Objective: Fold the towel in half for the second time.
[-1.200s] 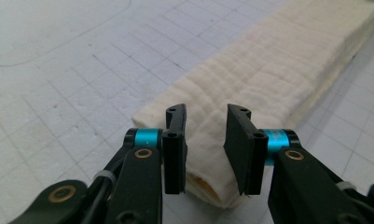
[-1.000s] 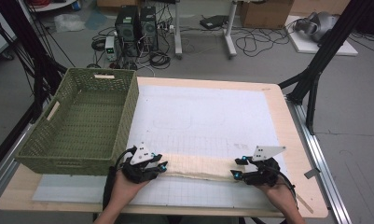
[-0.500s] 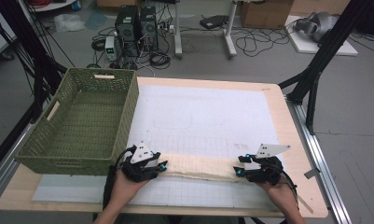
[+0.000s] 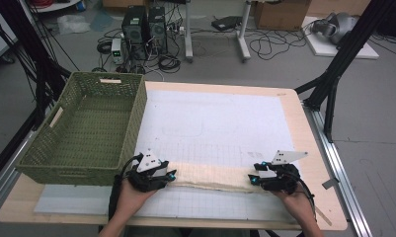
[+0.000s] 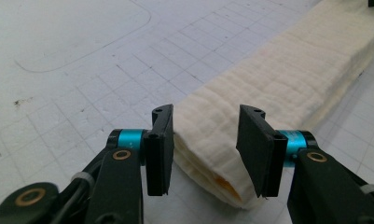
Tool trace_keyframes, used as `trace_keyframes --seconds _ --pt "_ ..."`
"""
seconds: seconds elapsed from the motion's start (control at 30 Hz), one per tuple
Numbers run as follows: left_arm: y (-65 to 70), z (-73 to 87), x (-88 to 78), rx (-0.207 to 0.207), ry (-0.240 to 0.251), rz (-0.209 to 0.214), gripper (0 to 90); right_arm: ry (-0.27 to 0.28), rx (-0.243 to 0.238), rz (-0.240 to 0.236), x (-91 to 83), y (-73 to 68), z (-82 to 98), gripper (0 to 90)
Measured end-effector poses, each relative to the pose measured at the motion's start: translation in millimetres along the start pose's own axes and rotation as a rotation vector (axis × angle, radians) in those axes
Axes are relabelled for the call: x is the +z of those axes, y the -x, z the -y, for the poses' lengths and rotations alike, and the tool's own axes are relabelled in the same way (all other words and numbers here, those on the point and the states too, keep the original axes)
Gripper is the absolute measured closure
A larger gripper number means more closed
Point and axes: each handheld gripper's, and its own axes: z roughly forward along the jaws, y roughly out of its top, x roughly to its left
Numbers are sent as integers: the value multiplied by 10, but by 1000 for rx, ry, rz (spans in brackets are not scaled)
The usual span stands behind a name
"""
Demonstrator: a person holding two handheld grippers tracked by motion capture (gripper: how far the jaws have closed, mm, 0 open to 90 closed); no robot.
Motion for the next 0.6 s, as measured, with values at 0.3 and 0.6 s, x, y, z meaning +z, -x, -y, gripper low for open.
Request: trace_keyframes --seconds 0.3,0.6 --pt "-1 -4 -11 0 4 -11 547 -4 0 14 5 -5 1 473" --pt "-7 2 -1 -5 4 -14 540 -27 2 24 25 -10 3 468"
